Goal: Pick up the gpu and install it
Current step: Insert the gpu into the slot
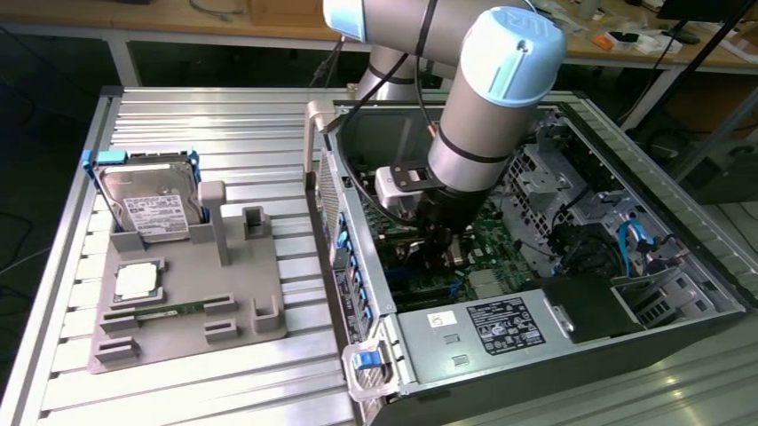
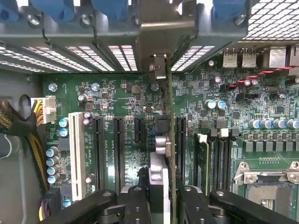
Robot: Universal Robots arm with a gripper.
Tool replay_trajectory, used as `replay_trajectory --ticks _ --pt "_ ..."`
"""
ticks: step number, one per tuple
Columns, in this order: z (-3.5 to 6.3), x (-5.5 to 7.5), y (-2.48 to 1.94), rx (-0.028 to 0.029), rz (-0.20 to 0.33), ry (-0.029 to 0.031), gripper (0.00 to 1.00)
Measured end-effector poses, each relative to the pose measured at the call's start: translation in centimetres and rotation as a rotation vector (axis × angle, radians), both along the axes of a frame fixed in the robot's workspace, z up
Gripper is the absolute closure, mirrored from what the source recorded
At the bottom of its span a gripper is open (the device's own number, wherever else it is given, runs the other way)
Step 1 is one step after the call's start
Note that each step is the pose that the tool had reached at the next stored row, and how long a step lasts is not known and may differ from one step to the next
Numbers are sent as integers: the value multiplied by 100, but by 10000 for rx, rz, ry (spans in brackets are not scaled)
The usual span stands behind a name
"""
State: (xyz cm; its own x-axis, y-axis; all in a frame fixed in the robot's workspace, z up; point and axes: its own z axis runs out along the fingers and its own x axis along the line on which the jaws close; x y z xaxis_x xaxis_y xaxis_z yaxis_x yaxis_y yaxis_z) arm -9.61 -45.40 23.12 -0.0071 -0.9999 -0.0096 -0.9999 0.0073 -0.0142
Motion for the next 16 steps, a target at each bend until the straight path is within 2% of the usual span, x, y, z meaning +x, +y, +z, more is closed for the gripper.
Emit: replay_trajectory --ticks 7,16 --pt "0 -8 -20 -2 0 1 71" --pt "-27 -10 -24 -3 1 2 71"
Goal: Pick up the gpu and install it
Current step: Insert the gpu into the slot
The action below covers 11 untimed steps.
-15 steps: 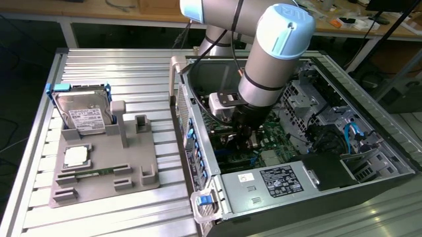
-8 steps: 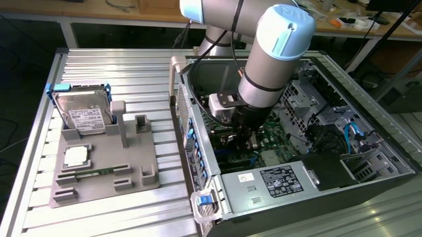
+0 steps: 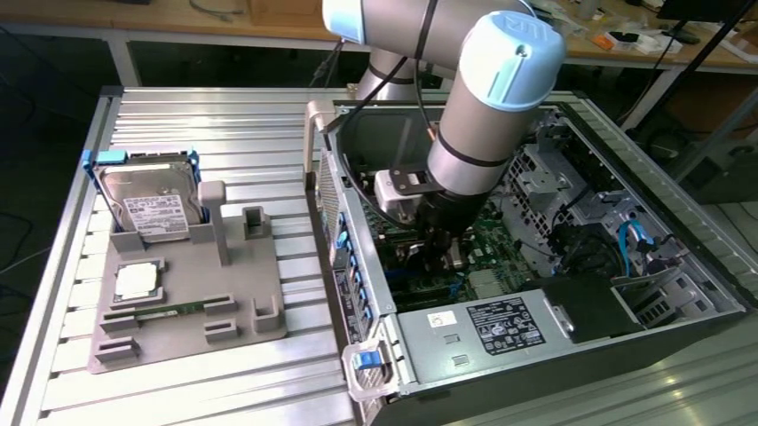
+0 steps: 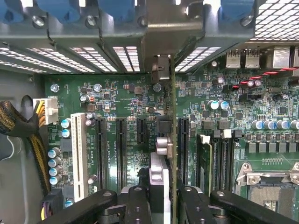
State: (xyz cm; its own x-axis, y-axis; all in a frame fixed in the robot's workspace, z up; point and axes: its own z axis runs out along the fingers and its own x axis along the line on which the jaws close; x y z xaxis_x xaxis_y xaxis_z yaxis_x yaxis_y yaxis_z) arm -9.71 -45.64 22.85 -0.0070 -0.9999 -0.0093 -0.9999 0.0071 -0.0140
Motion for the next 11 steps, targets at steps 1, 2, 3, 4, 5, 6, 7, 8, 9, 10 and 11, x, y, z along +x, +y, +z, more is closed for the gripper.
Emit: replay_trajectory --ticks 1,2,3,4,5,6,7,8,9,10,11 --pt "-3 0 0 -1 -1 1 71" --pt "-6 0 0 -1 -1 0 71" --pt "-9 0 0 -1 -1 0 71" --pt "-12 0 0 -1 -1 0 71" --pt "-14 0 0 0 -1 0 71" --pt "-17 0 0 0 -1 0 71" --pt "-20 0 0 0 -1 0 71" --pt "-23 0 0 1 -1 -1 71" --pt "-26 -1 0 0 -1 0 71" --pt "-30 -1 0 -2 -1 0 71" --pt "-34 -1 0 -2 -1 0 71"
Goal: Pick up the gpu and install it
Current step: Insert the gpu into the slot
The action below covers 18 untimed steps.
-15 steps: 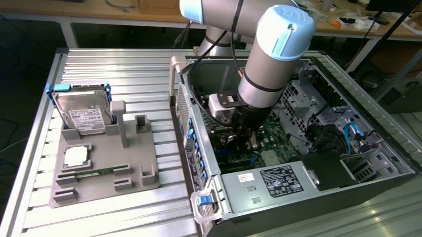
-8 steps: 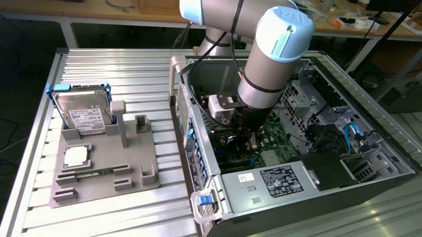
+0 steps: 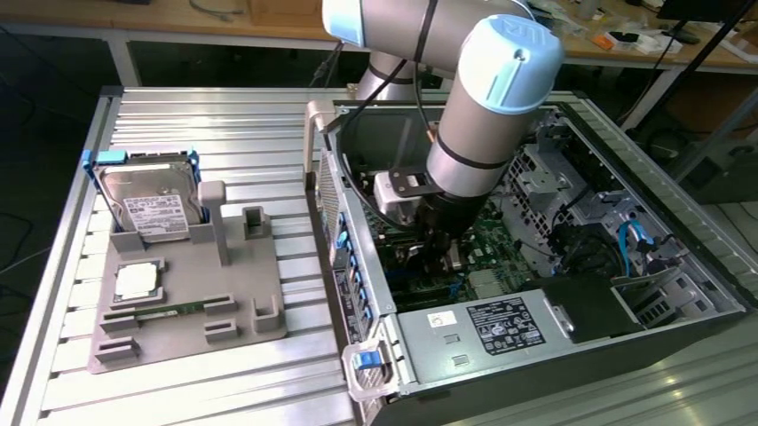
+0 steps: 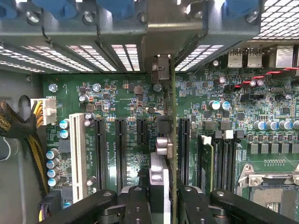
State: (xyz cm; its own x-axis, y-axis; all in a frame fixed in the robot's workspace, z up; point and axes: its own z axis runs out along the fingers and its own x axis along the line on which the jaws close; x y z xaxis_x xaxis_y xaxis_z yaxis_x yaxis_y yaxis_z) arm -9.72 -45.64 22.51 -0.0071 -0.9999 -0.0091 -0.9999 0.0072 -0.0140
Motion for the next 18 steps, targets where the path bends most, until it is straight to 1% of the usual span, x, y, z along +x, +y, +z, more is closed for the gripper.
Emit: replay_trajectory --ticks 11,15,18 --pt "-46 -2 0 -2 1 1 71" --pt "-68 -5 1 6 -1 -2 71" --pt "-80 -7 0 -1 2 0 71"
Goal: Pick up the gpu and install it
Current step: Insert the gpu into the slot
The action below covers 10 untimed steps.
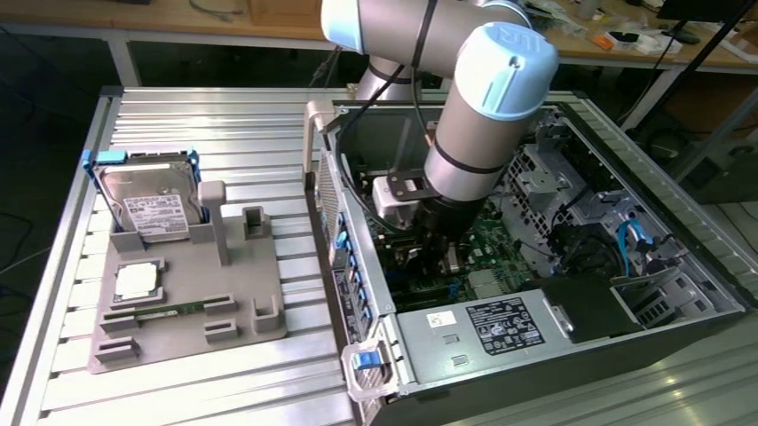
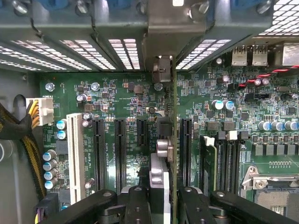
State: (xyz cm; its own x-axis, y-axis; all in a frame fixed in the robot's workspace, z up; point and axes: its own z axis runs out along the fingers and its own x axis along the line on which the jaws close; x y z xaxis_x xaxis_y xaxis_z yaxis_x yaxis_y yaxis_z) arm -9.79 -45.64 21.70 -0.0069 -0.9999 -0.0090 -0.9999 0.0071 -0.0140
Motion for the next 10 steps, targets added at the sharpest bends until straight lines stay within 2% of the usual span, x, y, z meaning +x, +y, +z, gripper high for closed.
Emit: replay_trajectory --ticks 10 --pt "-41 -12 0 -2 -1 -1 71"
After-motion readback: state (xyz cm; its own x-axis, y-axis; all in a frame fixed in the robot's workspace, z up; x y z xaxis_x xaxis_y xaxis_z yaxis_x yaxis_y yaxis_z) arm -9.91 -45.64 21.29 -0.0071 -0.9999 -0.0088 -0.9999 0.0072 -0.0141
